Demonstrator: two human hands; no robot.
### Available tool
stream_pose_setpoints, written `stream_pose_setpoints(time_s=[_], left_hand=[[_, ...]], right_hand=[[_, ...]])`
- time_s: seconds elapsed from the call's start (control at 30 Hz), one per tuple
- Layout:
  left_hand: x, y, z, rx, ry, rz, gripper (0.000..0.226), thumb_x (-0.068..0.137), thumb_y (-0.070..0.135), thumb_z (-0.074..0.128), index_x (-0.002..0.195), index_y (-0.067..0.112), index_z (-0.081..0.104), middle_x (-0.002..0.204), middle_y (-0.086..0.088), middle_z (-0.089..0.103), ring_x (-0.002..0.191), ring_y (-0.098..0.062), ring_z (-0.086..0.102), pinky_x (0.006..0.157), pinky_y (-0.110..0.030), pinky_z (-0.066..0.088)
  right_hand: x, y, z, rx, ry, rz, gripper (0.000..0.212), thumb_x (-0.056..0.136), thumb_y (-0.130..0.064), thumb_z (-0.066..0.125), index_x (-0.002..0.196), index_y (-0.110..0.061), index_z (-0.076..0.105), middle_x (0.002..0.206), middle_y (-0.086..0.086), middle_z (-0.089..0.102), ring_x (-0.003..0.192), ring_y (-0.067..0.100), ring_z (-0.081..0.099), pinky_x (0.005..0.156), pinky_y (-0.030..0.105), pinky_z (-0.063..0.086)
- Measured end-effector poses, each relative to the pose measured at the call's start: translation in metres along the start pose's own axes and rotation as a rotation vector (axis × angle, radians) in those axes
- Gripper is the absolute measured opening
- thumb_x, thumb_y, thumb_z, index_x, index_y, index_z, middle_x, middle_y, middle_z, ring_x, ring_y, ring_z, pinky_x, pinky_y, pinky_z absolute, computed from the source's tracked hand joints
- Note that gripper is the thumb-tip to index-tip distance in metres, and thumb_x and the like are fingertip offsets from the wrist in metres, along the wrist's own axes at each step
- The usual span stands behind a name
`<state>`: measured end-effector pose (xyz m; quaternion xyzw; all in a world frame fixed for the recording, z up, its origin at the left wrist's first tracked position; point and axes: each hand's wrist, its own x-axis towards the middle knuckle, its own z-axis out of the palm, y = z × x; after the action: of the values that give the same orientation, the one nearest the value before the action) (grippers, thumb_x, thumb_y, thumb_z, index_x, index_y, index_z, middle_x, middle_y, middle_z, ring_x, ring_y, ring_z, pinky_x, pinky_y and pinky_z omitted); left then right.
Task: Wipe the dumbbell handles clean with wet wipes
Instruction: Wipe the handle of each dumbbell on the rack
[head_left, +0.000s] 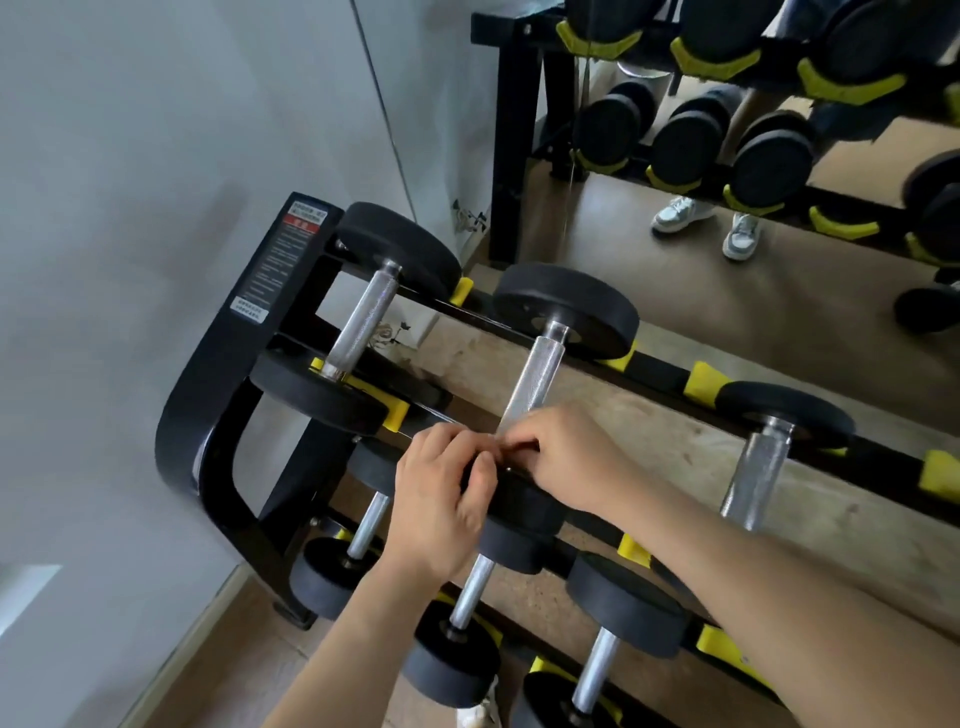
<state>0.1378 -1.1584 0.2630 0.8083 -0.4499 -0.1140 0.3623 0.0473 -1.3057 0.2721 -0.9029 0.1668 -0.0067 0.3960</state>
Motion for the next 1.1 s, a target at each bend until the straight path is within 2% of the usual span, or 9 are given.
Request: stream_pose_setpoints(time_s=[0.1,0.2,0.3,0.4,0.57,0.8,0.9,1.0,1.1], left_hand=[[0.004,0.005,-0.006,-0.033,-0.073,-0.058,0.033,0.089,0.040,0.034,0.091,0.028,0.065,0.095,0.014,0.054,0.095,-0.003,0.046,0.087,-0.028,0.037],[0.009,0.016,-0.014,-0.014,-0.157,-0.144,0.026,0.091,0.036,0.040,0.098,0.032,0.065,0.099,0.018,0.052,0.100,-0.002,0.045,0.095,-0.030,0.037],[0.008,0.044,-0.027,-0.047,-0.107,-0.141,0.020,0.097,0.027,0.049,0.109,0.032,0.064,0.103,0.022,0.059,0.101,0.002,0.053,0.101,-0.036,0.041],[0.001,0.087,-0.050,-0.498,-0.122,-0.166,0.017,0.095,0.026,0.055,0.106,0.025,0.069,0.098,0.011,0.070,0.097,-0.004,0.064,0.086,-0.027,0.052],[-0.010,0.130,-0.065,-0.871,-0.286,-0.269,0.012,0.084,0.021,0.067,0.092,0.017,0.076,0.089,-0.008,0.074,0.084,-0.023,0.071,0.076,-0.036,0.057],[-0.016,0.159,-0.051,-0.880,-0.481,-0.285,0.034,0.086,0.041,0.057,0.084,0.011,0.073,0.077,-0.007,0.069,0.069,-0.016,0.060,0.065,-0.026,0.053],[-0.021,0.174,-0.040,-0.804,-0.553,-0.196,0.044,0.085,0.050,0.056,0.078,0.009,0.071,0.072,-0.013,0.067,0.066,-0.021,0.061,0.067,-0.035,0.050],[-0.027,0.188,-0.031,-0.754,-0.622,-0.088,0.045,0.088,0.051,0.058,0.074,0.009,0.067,0.066,-0.007,0.065,0.062,-0.016,0.058,0.062,-0.026,0.048],[-0.036,0.203,-0.019,-0.762,-0.658,-0.087,0.025,0.083,0.031,0.073,0.085,0.009,0.062,0.073,-0.005,0.067,0.065,-0.016,0.061,0.063,-0.025,0.050]], right_hand=[[-0.008,-0.003,-0.011,0.428,0.014,0.310,0.014,0.085,-0.016,0.071,0.097,-0.022,0.076,0.091,-0.006,0.074,0.087,0.006,0.069,0.083,0.028,0.057],[-0.030,-0.014,-0.017,0.993,0.295,0.589,0.013,0.088,-0.007,0.066,0.099,-0.010,0.072,0.093,0.006,0.073,0.084,0.020,0.069,0.077,0.031,0.058],[-0.061,-0.042,-0.027,1.479,0.525,0.666,0.014,0.093,-0.005,0.057,0.101,-0.003,0.068,0.079,0.009,0.070,0.069,0.018,0.059,0.064,0.024,0.050],[-0.090,-0.076,-0.036,1.682,0.551,0.595,0.026,0.095,-0.022,0.057,0.108,-0.001,0.065,0.082,0.011,0.067,0.069,0.018,0.058,0.063,0.025,0.048],[-0.130,-0.119,-0.052,1.175,0.418,0.436,0.019,0.087,-0.020,0.065,0.104,-0.015,0.072,0.095,0.003,0.070,0.083,0.016,0.063,0.082,0.029,0.051],[-0.177,-0.125,-0.088,0.375,0.625,0.535,0.010,0.089,-0.022,0.067,0.088,-0.031,0.070,0.077,-0.015,0.069,0.073,-0.006,0.062,0.063,0.008,0.046],[-0.196,-0.114,-0.092,0.578,0.664,0.564,0.006,0.089,-0.020,0.067,0.092,-0.020,0.072,0.077,-0.007,0.069,0.068,0.003,0.062,0.065,0.017,0.049],[-0.213,-0.104,-0.095,0.901,0.663,0.585,0.008,0.090,-0.014,0.064,0.093,-0.013,0.071,0.081,0.002,0.071,0.075,0.014,0.065,0.069,0.027,0.051],[-0.235,-0.091,-0.104,1.070,0.657,0.567,0.013,0.092,-0.012,0.060,0.093,-0.007,0.071,0.079,0.009,0.069,0.070,0.018,0.063,0.063,0.027,0.050]])
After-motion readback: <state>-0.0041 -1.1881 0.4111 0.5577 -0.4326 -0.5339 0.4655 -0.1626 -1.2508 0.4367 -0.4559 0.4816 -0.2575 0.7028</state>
